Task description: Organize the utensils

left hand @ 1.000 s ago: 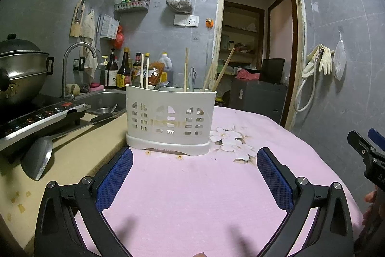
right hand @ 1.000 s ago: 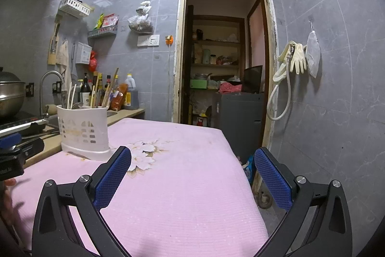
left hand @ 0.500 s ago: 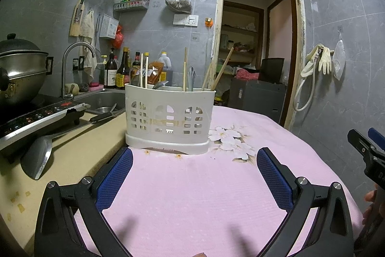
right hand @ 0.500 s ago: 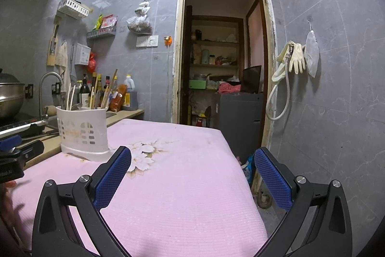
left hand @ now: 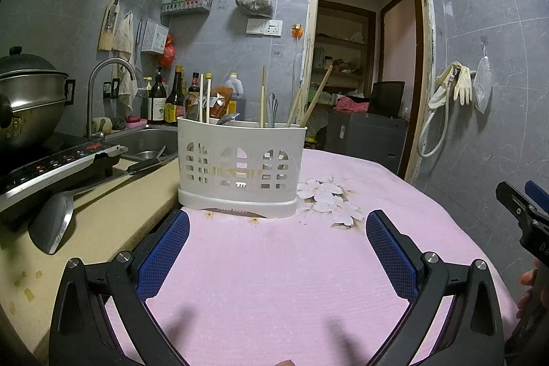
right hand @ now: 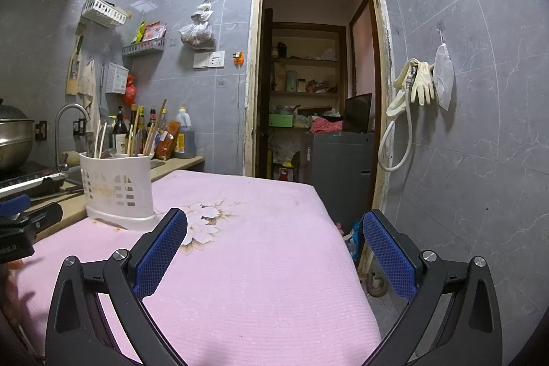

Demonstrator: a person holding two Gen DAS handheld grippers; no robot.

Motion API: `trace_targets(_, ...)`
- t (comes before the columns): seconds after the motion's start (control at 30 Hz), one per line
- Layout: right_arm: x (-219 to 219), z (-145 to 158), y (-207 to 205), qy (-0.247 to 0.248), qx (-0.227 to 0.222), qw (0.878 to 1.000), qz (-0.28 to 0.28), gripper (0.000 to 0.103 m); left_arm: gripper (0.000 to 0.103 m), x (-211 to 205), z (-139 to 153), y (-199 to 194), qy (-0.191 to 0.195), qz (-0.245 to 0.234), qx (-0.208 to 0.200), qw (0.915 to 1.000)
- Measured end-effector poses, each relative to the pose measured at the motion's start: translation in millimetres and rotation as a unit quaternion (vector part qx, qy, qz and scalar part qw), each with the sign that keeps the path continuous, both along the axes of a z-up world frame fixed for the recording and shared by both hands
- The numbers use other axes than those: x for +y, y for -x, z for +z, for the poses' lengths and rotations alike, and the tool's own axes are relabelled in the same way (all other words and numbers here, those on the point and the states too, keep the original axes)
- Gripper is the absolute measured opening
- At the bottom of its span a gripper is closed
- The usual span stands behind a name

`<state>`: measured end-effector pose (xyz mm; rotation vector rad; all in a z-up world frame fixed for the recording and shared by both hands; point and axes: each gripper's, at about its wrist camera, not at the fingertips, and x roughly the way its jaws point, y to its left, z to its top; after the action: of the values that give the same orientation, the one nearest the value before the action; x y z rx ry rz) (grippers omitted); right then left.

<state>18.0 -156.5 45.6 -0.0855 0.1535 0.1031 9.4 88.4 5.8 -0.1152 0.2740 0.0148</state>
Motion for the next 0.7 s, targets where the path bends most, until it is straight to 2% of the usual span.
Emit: trace_targets(0.7, 0.1, 2.8, 1.7, -0.001, -0.002, 1.000, -0.001, 0.103, 0.101, -1.7, 0.1, 0.0, 0.000, 0.001, 0.000, 1.0000)
